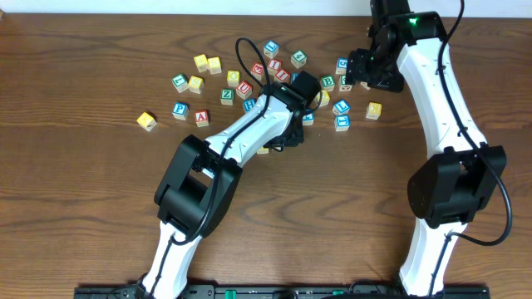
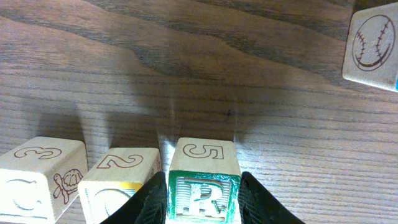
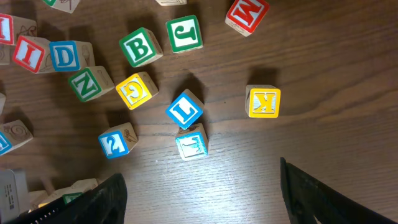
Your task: Spell out CORL
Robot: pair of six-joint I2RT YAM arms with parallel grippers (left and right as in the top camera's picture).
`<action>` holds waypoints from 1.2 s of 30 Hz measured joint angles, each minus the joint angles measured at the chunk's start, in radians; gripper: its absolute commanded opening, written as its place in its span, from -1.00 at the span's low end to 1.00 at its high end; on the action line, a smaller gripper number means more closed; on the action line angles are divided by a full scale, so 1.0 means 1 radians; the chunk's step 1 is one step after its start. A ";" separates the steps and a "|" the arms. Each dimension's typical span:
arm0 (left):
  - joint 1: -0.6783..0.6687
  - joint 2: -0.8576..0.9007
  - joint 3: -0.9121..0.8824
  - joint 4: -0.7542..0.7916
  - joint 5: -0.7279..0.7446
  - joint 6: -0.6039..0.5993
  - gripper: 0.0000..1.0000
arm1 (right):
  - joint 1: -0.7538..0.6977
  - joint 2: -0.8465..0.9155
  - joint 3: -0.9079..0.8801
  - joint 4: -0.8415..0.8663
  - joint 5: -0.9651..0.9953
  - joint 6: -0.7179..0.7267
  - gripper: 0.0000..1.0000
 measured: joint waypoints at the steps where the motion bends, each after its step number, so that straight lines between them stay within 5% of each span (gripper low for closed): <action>1: 0.000 0.000 0.000 0.000 0.000 0.002 -0.27 | 0.000 0.000 0.000 0.000 0.000 0.000 0.47; 8: 0.030 -0.033 0.030 -0.002 0.000 0.095 -0.25 | 0.000 0.000 0.000 0.006 0.000 0.000 0.49; 14: 0.153 -0.309 0.061 -0.003 -0.008 0.164 -0.24 | 0.000 0.000 0.000 0.013 0.000 -0.037 0.65; 18: 0.261 -0.460 0.075 -0.029 -0.014 0.185 -0.24 | 0.006 0.013 0.000 0.014 -0.004 -0.198 0.64; 22: 0.419 -0.509 0.076 -0.079 -0.023 0.189 -0.24 | 0.024 0.069 0.000 0.027 -0.011 -0.320 0.38; 27: 0.565 -0.508 0.075 -0.145 -0.026 0.189 -0.24 | 0.040 0.172 0.000 0.043 -0.011 -0.372 0.31; 32: 0.603 -0.508 0.075 -0.171 -0.025 0.189 -0.24 | 0.040 0.267 0.000 0.077 0.000 -0.401 0.24; 36: 0.603 -0.508 0.075 -0.172 -0.025 0.189 -0.24 | 0.040 0.317 -0.001 0.101 0.001 -0.425 0.00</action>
